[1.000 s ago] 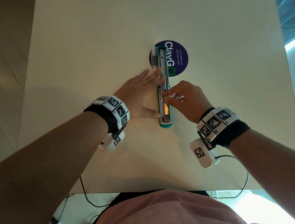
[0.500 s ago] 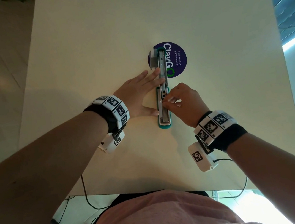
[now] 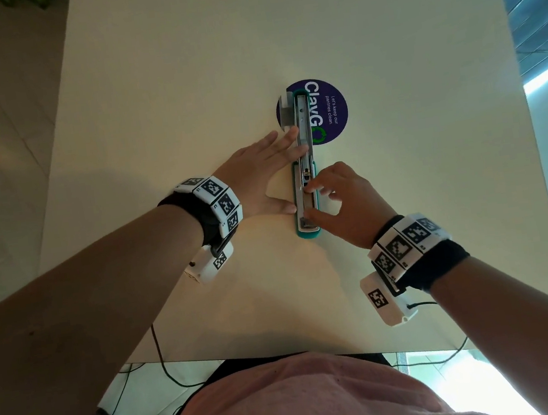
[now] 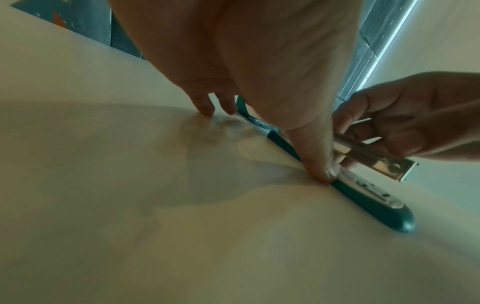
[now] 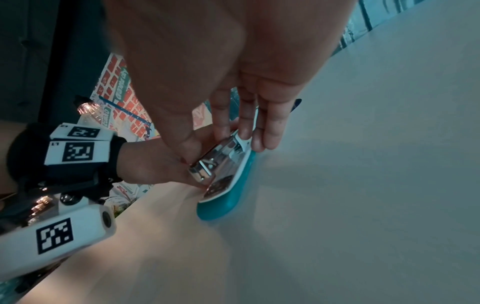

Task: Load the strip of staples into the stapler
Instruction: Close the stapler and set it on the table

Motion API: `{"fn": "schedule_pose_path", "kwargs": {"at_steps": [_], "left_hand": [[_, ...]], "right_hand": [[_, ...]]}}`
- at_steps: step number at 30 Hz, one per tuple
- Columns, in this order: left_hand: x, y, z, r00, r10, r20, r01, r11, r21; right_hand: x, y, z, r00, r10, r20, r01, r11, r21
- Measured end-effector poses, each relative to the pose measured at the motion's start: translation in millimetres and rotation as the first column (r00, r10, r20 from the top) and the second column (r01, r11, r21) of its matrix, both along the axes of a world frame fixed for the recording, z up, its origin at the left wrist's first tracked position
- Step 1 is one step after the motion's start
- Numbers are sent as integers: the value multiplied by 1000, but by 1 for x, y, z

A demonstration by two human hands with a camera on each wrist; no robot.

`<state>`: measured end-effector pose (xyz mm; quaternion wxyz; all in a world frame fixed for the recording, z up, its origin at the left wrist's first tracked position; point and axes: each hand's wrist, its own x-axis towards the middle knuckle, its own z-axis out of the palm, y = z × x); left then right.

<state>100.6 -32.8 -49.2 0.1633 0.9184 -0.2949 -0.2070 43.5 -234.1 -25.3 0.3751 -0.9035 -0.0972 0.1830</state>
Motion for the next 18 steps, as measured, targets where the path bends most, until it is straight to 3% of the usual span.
{"fn": "schedule_pose_path", "kwargs": {"at_steps": [4,6,10,14,18], "left_hand": [[4,2,2,1000,-19,-6,19,1000,5],[6,4,2,999,3,-35,-6,996,-86],[17,1,13,957,252,-142,-284,914,-290],[50,-10,21,859,500,-106,-505,795,-336],[86,-21,24,894,446,-33,-439,861,-256]], "right_hand": [[-5,-3,2,1000,11,-28,-10,1000,24],[-7,-5,0,998,-20,-51,23,998,58],[-9,-8,-8,998,-31,-63,34,998,50],[-5,-7,-15,999,-7,-46,5,1000,-24],[-5,-8,-19,1000,1,-24,-2,999,-39]]}}
